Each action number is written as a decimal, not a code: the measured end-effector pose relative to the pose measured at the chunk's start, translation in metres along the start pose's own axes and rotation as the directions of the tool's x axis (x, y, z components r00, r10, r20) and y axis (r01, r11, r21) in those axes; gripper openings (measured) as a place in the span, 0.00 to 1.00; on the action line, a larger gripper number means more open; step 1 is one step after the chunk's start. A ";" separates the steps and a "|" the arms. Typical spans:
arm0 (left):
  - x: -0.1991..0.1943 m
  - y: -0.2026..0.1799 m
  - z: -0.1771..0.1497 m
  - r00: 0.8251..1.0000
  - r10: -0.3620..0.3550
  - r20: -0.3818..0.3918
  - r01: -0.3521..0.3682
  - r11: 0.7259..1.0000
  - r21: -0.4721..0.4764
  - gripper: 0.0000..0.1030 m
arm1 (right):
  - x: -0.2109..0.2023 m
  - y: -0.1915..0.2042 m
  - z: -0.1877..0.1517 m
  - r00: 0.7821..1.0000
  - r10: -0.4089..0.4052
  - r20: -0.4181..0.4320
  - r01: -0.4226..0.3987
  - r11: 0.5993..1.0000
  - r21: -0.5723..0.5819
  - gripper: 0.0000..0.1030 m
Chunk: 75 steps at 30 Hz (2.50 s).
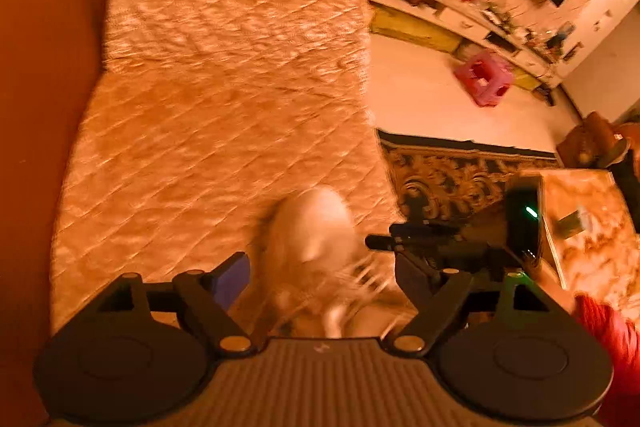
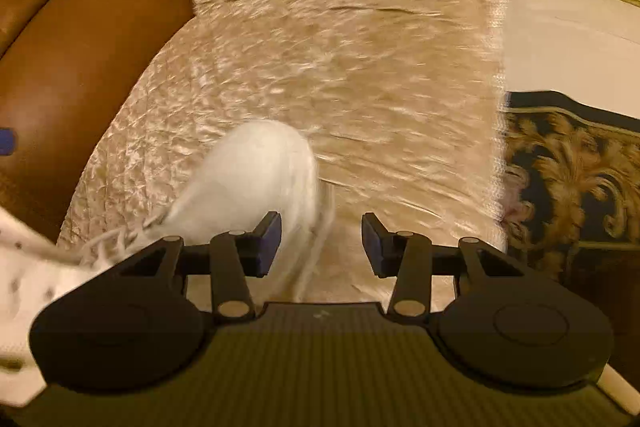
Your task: Lace up shoes with both hands
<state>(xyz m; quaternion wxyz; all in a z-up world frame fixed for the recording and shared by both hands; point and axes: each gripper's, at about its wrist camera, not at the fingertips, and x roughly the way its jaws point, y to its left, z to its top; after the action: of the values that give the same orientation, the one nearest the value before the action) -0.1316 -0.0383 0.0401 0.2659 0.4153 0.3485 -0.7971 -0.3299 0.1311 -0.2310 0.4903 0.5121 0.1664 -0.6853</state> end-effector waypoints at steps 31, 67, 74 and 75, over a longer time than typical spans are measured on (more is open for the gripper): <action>-0.010 -0.061 -0.035 0.983 -0.176 -0.055 0.184 0.902 0.390 0.57 | 0.039 -0.001 0.025 0.976 -0.088 -0.201 0.029 0.961 -0.276 0.49; 0.009 -0.071 -0.049 0.936 -0.279 -0.215 0.341 0.871 0.354 0.81 | -0.090 0.123 0.072 0.848 0.315 -0.426 -0.524 0.620 -0.584 0.05; 0.000 -0.052 -0.038 0.964 -0.226 -0.142 0.259 0.920 0.294 0.81 | -0.074 0.148 0.058 0.849 0.177 -0.497 -0.486 0.628 -0.608 0.05; -0.002 -0.048 -0.036 0.969 -0.210 -0.132 0.240 0.929 0.283 0.81 | -0.072 0.147 0.057 0.850 0.176 -0.497 -0.483 0.637 -0.601 0.05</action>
<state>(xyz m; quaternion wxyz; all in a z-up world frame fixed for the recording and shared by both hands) -0.1476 0.0193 0.0432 0.0896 0.4468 0.2830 -0.8440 -0.2369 0.0576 -0.1041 0.7231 0.4327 0.4119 -0.3467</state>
